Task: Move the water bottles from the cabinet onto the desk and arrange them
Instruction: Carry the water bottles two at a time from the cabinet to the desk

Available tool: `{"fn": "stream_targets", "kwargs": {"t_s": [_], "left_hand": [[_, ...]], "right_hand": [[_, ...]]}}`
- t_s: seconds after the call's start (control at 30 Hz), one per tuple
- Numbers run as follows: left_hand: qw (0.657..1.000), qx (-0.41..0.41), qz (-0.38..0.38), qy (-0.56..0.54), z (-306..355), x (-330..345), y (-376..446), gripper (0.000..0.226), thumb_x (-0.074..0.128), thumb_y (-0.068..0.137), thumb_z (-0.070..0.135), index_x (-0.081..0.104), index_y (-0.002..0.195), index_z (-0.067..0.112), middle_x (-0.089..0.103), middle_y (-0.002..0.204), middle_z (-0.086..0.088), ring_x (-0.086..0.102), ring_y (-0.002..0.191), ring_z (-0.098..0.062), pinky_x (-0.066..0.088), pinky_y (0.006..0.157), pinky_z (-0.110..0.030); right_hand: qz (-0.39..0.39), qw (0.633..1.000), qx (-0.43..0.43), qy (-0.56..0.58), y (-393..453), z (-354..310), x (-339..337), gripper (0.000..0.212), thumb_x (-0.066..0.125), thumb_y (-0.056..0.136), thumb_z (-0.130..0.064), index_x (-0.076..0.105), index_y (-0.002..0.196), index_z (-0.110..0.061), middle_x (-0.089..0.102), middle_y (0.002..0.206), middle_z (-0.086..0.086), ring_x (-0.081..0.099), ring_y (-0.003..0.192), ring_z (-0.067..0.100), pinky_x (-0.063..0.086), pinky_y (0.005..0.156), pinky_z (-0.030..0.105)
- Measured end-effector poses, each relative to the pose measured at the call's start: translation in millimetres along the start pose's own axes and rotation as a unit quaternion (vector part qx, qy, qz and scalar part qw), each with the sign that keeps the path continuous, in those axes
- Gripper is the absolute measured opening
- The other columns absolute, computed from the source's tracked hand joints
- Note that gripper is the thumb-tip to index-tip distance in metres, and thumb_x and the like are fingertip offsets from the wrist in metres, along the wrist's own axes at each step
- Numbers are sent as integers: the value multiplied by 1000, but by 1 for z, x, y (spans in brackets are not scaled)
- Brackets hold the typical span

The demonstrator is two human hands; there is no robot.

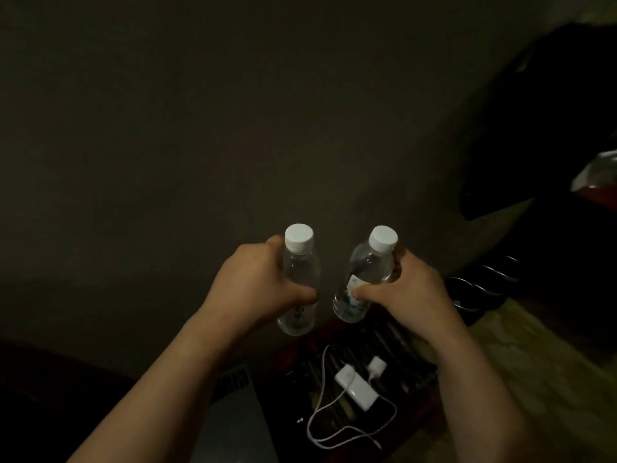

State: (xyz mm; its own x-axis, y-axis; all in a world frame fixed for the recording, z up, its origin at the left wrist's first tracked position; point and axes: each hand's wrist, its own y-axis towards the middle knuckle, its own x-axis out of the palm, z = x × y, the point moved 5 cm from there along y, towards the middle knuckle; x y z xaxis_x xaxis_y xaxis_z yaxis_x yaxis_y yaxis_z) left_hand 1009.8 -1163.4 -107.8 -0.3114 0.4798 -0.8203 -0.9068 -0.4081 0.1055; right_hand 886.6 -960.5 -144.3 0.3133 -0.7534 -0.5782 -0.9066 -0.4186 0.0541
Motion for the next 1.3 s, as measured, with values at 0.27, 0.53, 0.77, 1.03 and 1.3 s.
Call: {"fn": "stream_targets", "kwargs": {"t_s": [0.27,0.53,0.77,1.03,1.3], "left_hand": [[988,147,-43,-13,199,77,14,65,78,55,61,60,110,32,67,93,9,64,82,-9,58,72,-37],[968,233,-80,-55,392,192,17,60,80,56,58,60,108,35,67,95,13,65,84,-4,59,75,-36],[948,282,-119,-89,533,284,29,60,80,54,58,60,105,34,67,99,13,64,89,-6,58,78,-37],[923,337,-164,-86,660,370,64,56,82,55,54,61,102,32,68,92,12,66,81,-5,59,74,-36],[885,409,-200,-97,763,461,134,50,82,59,54,63,98,30,68,89,13,65,82,-4,58,75,-36]], "right_hand": [[146,988,44,-5,-49,73,-195,64,88,48,-46,60,106,-43,68,93,-22,62,86,-3,50,68,21],[212,975,59,-33,-88,168,-388,60,89,54,-40,58,106,-42,66,94,-20,62,86,-2,46,65,20],[261,960,91,-37,-108,244,-525,60,90,56,-34,60,107,-41,67,95,-19,63,88,-1,48,69,22],[320,938,130,-11,-110,324,-631,55,92,58,-26,56,96,-43,68,94,-18,64,88,0,51,74,23],[369,915,161,-27,-65,402,-713,58,90,63,-25,57,110,-36,68,105,-13,64,99,8,54,79,30]]}}
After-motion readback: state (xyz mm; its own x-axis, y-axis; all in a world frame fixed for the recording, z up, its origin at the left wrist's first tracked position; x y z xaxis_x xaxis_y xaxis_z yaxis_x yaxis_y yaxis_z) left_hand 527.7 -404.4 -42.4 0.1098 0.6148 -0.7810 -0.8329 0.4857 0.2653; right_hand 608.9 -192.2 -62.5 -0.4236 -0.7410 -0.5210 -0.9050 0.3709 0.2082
